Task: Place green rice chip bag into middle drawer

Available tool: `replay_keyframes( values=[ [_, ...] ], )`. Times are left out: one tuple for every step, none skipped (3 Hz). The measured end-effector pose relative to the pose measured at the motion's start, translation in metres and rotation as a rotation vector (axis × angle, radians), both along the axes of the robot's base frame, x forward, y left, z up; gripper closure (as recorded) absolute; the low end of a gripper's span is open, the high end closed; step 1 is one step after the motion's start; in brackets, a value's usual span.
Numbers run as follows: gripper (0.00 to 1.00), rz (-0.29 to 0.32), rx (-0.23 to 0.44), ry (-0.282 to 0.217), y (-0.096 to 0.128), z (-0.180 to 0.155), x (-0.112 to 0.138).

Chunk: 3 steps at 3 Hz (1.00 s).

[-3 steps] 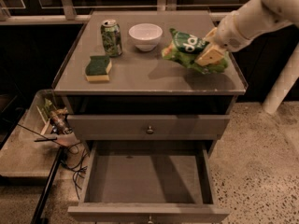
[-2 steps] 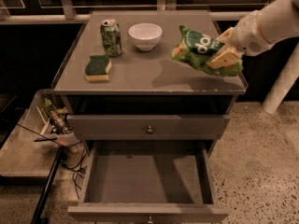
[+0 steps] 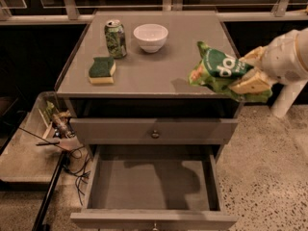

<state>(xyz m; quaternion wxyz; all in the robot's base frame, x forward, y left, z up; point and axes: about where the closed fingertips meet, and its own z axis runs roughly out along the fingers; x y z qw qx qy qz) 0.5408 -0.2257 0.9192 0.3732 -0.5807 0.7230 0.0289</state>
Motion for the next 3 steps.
replay_keyframes(
  values=[
    [1.0,-0.007,-0.009,0.037,0.005,-0.031,-0.034],
    [1.0,-0.018,-0.006,0.095,0.016,-0.071,-0.063],
    [1.0,-0.015,-0.006,0.171,0.029,-0.131,-0.077]
  ],
)
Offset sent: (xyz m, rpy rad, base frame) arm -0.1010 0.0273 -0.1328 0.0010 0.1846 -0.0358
